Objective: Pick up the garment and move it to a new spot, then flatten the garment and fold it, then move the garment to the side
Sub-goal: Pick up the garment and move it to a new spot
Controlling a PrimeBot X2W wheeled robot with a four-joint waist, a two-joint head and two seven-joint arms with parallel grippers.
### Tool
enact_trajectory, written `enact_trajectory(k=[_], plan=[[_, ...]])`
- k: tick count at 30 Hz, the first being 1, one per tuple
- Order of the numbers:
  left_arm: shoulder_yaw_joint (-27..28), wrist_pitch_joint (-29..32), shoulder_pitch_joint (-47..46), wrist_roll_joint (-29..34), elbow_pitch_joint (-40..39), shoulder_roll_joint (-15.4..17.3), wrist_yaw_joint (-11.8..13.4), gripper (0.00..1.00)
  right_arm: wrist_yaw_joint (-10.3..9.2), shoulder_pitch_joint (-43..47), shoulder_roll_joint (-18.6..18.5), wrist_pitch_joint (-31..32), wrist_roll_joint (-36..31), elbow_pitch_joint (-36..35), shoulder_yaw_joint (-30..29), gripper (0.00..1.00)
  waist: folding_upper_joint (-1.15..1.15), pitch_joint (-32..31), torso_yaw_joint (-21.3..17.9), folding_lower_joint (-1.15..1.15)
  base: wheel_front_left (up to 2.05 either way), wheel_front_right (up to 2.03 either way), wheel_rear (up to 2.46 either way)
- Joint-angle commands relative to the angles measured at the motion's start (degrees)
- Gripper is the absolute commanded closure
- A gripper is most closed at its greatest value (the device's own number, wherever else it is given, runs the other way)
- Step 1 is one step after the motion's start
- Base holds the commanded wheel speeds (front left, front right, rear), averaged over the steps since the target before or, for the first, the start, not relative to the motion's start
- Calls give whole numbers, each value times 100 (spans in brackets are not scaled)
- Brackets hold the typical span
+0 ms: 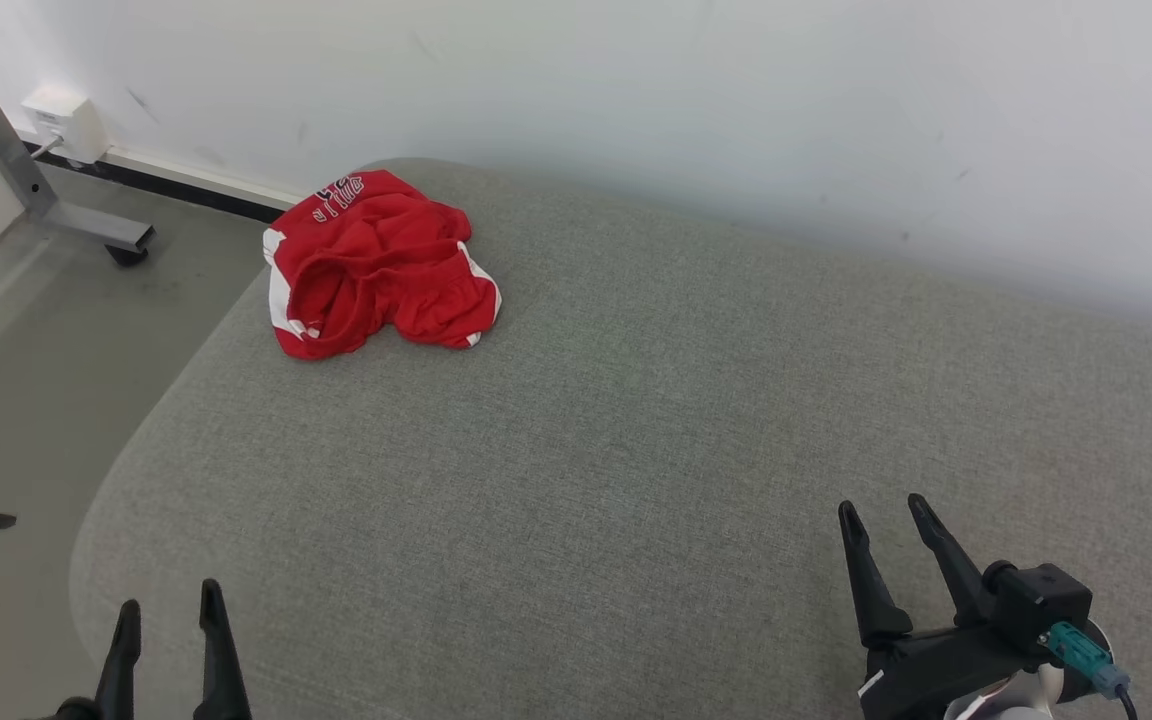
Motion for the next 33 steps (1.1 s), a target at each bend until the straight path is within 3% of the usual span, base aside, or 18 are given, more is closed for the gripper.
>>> enact_trajectory(k=[1,7,13,18,25,33], plan=[[-2,-2,-197,24,97,-2,-41,0,-15,-51,-50,3,-19,-16,6,0,0,84,-25,0,0,0,0],[-25,-3,-1119,134,831,21,-143,0,-14,-172,-177,93,-68,-222,43,0,0,491,-149,0,0,0,0],[122,95,-2594,-85,2001,244,-241,0,-14,-519,-417,318,-109,-705,276,0,0,1229,-562,0,0,0,0],[234,790,-3976,-425,2853,656,-353,0,-14,-870,-616,499,-114,-1277,596,0,0,2050,-1132,0,0,0,0],[726,1539,-5148,-1188,3200,1021,-446,0,-14,-1269,-706,607,-178,-1853,819,0,0,2933,-1686,0,0,0,0],[1186,2875,-6124,-1774,3299,1731,-150,0,-14,-1491,-720,574,-263,-2422,897,0,0,3749,-2227,0,0,0,0]])
